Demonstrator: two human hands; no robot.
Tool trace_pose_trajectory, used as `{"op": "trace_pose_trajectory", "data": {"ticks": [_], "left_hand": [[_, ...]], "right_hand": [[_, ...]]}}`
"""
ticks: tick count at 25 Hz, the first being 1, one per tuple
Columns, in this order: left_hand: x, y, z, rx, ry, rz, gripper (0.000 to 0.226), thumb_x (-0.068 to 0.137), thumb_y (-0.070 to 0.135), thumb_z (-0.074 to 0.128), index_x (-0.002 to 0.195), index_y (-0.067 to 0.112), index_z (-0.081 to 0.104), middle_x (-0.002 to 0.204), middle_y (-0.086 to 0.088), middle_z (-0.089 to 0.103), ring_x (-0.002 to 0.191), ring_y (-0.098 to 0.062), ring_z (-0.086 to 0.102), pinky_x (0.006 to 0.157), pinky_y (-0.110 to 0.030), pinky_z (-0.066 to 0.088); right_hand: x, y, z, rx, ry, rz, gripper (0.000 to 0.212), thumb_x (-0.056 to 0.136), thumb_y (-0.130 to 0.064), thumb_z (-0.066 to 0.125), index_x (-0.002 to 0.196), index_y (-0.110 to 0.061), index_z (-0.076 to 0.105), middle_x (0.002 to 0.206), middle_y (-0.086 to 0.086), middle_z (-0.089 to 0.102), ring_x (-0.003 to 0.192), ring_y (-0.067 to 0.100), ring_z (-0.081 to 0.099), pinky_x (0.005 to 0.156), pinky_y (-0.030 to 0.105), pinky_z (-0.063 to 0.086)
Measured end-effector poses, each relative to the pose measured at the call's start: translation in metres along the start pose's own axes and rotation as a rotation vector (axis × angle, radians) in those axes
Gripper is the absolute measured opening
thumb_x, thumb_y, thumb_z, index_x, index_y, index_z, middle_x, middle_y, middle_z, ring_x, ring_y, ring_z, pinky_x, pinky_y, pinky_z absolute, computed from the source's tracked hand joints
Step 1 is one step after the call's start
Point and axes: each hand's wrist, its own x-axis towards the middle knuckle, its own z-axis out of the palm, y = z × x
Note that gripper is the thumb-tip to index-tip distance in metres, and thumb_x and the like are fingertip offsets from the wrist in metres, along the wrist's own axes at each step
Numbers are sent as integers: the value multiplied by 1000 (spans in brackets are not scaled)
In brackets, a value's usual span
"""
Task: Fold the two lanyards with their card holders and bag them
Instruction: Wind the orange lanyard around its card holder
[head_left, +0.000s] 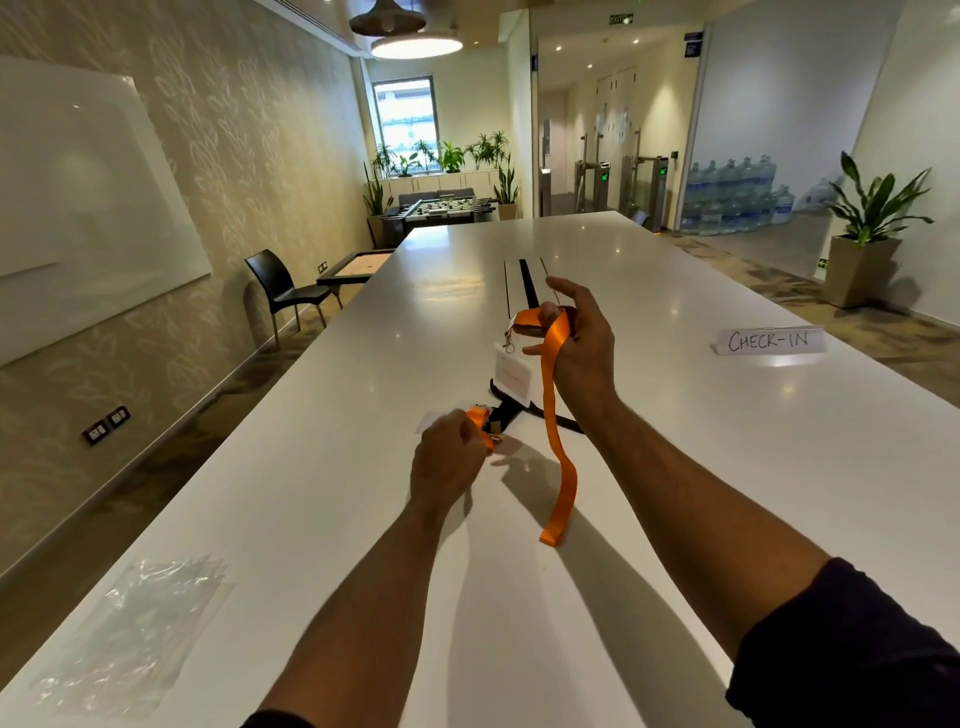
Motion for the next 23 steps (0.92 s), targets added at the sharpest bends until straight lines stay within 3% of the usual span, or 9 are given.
{"op": "trace_pose_trajectory", "data": {"ticks": [2,4,6,9,13,16,18,20,23], "left_hand": [[2,14,-7,-121,40,-6,21,87,35,68,100,26,54,95,5,64,90,-21,64,67,-23,48],[4,30,-10,-180,-38,-30,56,84,48,74,128,26,48,124,-1,63,109,-24,63,88,-34,56],[4,42,-8,-257,-83,-38,64,85,46,74,138,22,47,137,-4,60,120,-27,61,98,-40,51],[5,50,-6,-409,-107,-89,51,89,39,72,132,16,58,128,-6,65,116,-27,61,97,-37,51],[4,49,-17,-594,-200,-187,36,89,29,74,119,19,56,98,4,65,80,-13,62,63,-17,48],[2,37,-28,-875,-320,-148,32,89,26,74,115,13,60,90,-5,77,78,-21,74,63,-28,59],[2,31,-38,-911,-339,-146,34,89,29,74,116,14,61,93,-11,78,80,-24,75,67,-35,60],[5,24,-48,-870,-301,-176,26,90,34,72,109,19,63,85,-3,79,73,-16,76,60,-28,59],[10,14,-59,-783,-204,-259,23,90,42,69,101,23,62,81,1,73,71,-15,71,58,-27,56]], "right_hand": [[-4,1,0,17,-52,47,33,106,-8,50,139,-8,53,114,23,67,93,25,76,67,31,64],[-7,-2,4,58,-114,110,33,105,-8,51,138,-9,54,110,23,68,85,26,77,67,36,65],[-10,-7,8,150,-172,182,32,104,-10,53,136,-12,55,102,19,71,74,22,78,62,31,63],[-11,-12,9,233,-221,238,33,103,-12,55,136,-12,56,99,17,71,73,24,78,64,31,63],[-6,-14,1,219,-212,248,31,102,-16,59,133,-12,59,112,21,69,79,27,78,69,34,64],[-1,-15,-13,278,-73,261,18,99,-16,63,117,-14,67,107,19,73,76,25,78,65,29,62],[5,-13,-26,304,20,247,12,99,-15,63,109,-17,70,99,16,77,76,25,78,63,27,62],[10,-10,-43,298,113,257,12,98,-19,65,108,-15,70,97,16,78,77,26,78,63,27,62],[22,-4,-67,336,254,402,47,94,-48,66,117,-7,62,94,18,77,78,28,78,62,31,62]]}}
